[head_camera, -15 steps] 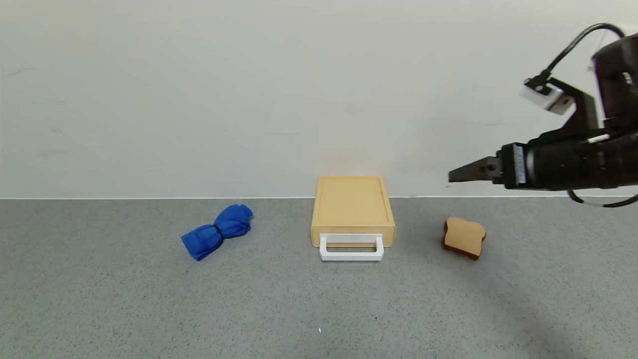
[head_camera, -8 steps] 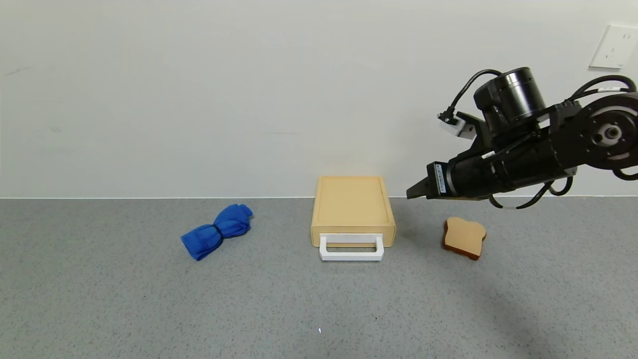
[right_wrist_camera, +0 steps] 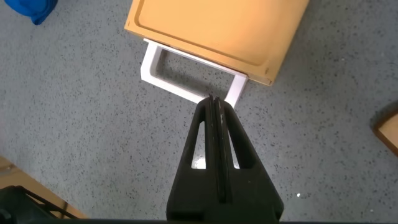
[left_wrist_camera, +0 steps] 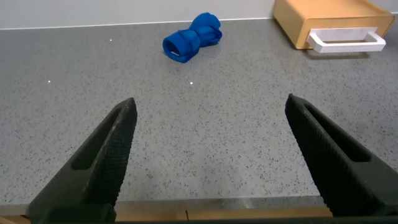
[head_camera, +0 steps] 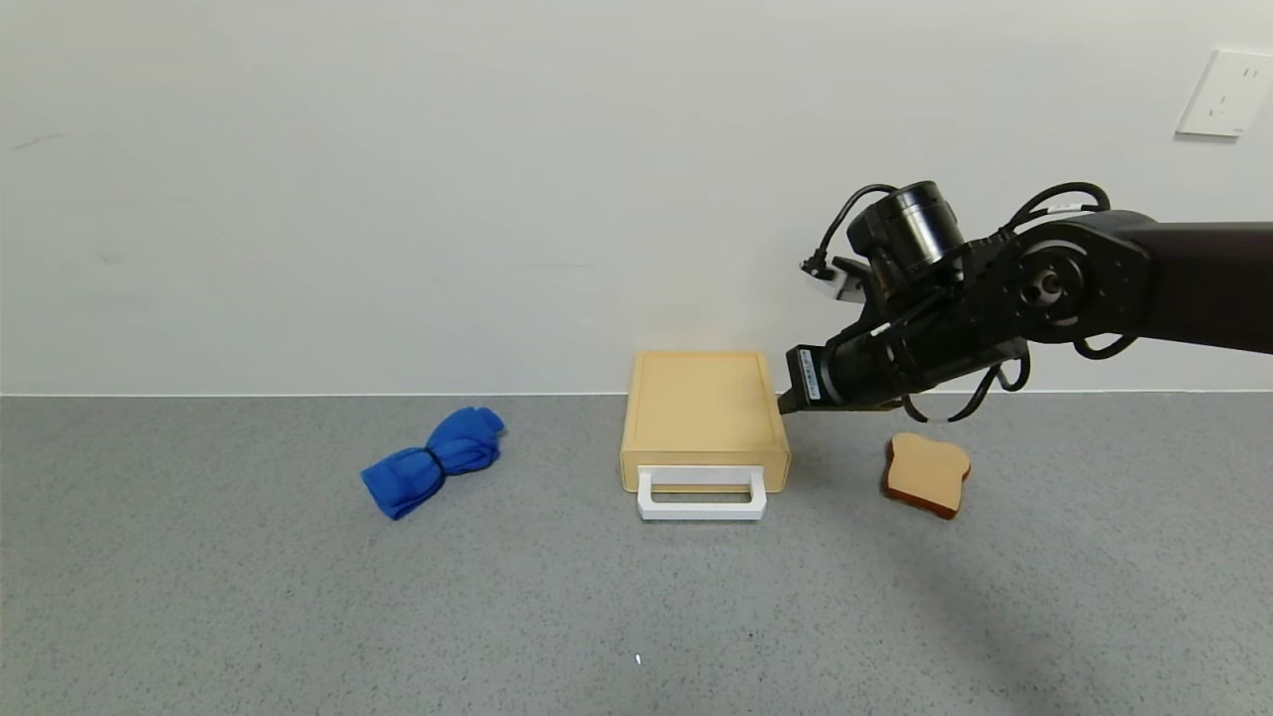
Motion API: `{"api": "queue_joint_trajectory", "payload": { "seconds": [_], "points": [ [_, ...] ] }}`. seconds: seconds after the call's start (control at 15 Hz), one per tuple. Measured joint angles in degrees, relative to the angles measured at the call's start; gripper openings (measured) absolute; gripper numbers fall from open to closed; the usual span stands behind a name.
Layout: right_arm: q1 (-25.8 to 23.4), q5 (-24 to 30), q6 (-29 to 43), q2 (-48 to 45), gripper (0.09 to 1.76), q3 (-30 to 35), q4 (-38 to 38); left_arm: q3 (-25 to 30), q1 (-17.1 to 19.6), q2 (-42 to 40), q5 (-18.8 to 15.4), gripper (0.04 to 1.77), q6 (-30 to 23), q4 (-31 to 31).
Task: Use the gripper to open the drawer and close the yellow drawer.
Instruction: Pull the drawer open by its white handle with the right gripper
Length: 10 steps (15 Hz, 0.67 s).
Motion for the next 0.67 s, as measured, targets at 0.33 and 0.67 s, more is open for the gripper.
{"api": "queue_joint_trajectory", "payload": {
  "seconds": [0.33,0.67],
  "points": [
    [0.5,1.8,1.0,4.4,0.11,-4.0,0.3,0.0,0.0,0.0,0.0,1.72,0.0,0.0],
    [0.9,4.9,2.4,6.7,0.11,-5.3,0.3,0.0,0.0,0.0,0.0,1.72,0.0,0.0]
  ]
}}
